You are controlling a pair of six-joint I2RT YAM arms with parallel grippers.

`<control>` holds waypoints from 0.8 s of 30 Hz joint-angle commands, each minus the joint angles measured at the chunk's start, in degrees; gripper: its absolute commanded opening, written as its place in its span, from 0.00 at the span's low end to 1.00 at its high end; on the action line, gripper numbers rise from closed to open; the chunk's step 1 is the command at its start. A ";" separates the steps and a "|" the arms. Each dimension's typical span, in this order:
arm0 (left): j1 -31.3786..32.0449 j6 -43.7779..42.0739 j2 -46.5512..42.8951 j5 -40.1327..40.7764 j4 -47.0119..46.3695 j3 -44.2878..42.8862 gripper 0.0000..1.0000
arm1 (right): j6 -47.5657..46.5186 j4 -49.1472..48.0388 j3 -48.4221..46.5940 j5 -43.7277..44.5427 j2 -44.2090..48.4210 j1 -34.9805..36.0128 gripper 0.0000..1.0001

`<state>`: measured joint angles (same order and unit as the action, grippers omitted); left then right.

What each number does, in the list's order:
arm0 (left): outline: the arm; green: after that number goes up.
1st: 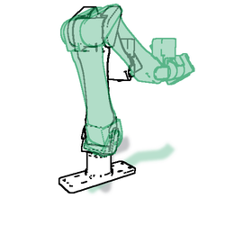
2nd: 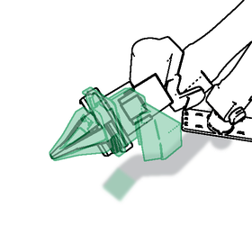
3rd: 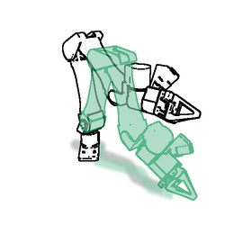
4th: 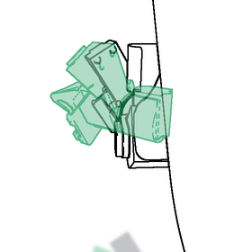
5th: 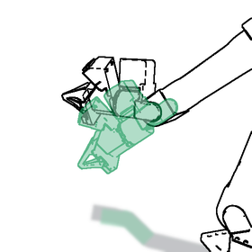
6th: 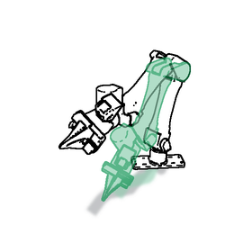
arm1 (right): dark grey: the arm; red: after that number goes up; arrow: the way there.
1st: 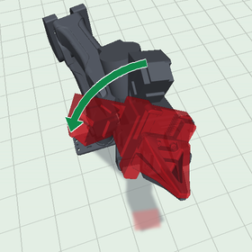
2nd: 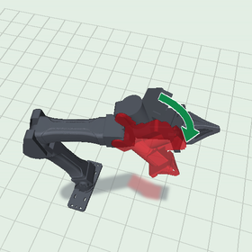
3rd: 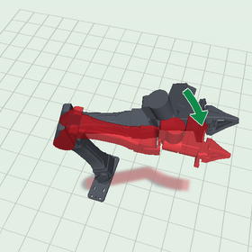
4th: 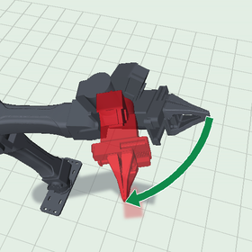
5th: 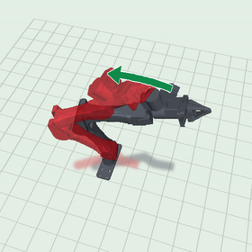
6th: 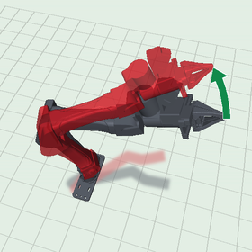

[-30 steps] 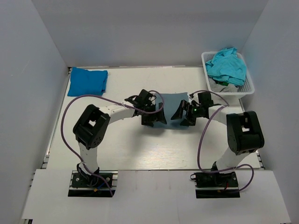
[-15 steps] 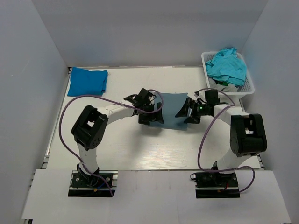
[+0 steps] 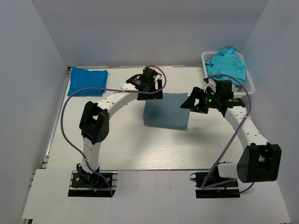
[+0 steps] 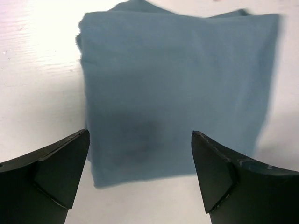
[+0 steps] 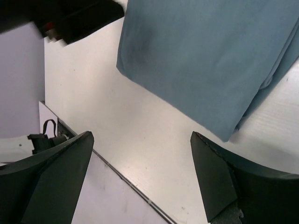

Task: Fold and stack the t-shirts
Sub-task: Smooth out wrinkles on the folded tshirt, then put the neatly folded tshirt into the corner of the board with the left arm

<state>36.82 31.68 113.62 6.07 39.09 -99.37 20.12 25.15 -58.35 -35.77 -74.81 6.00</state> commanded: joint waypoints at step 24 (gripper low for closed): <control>1.41 -5.14 18.65 -7.73 -1.46 0.93 0.90 | -3.16 9.04 -0.71 5.09 3.35 -0.55 0.90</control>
<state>37.60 26.76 128.88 4.51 40.66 -102.56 17.72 33.43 -58.72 -32.29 -72.53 5.96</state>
